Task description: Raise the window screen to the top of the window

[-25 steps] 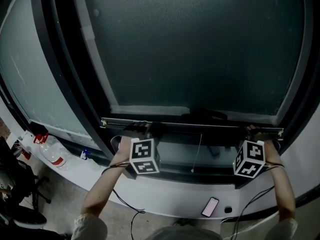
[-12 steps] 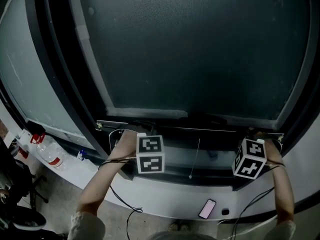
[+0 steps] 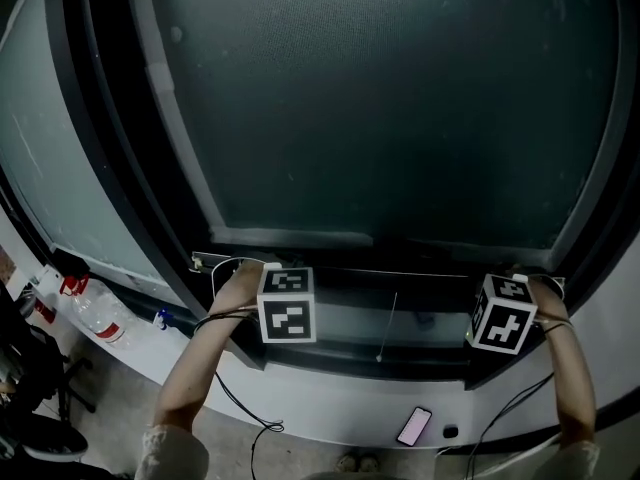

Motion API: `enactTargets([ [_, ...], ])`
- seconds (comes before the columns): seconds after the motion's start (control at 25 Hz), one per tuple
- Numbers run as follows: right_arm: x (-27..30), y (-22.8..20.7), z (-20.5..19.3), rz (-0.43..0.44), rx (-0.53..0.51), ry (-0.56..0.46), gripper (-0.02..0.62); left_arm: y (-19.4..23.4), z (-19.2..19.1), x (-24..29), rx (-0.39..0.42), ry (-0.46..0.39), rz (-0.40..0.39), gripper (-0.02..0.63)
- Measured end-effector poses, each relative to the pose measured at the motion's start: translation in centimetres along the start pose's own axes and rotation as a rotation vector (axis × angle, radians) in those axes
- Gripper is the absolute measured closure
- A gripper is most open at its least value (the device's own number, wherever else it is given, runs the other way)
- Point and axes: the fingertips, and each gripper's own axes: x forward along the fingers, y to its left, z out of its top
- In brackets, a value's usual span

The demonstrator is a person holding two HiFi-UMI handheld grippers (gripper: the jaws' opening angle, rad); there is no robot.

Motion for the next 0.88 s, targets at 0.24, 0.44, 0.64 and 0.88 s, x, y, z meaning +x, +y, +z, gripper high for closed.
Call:
enactTargets([
  [0.24, -0.7, -0.3, 0.1, -0.059, -0.017, -0.006, 0.575, 0.4, 0.0, -0.5, -0.010, -0.004, 0.034, 0.588],
  [0.44, -5.3, -3.8, 1.0, -0.210, -0.053, -0.017, 0.575, 4.1, 0.4, -5.4, -0.008, -0.041, 0.177, 0.588],
  [0.64, -12.0, -8.8, 2.2, -0.442, -0.063, -0.045, 0.575, 9.4, 1.1, -12.2, -0.002, -0.067, 0.421, 0.588],
  [0.88, -22.0, -16.3, 3.9, -0.650, -0.081, -0.070, 0.575, 17.3, 2.3, -22.2, -0.020, -0.115, 0.664, 0.586],
])
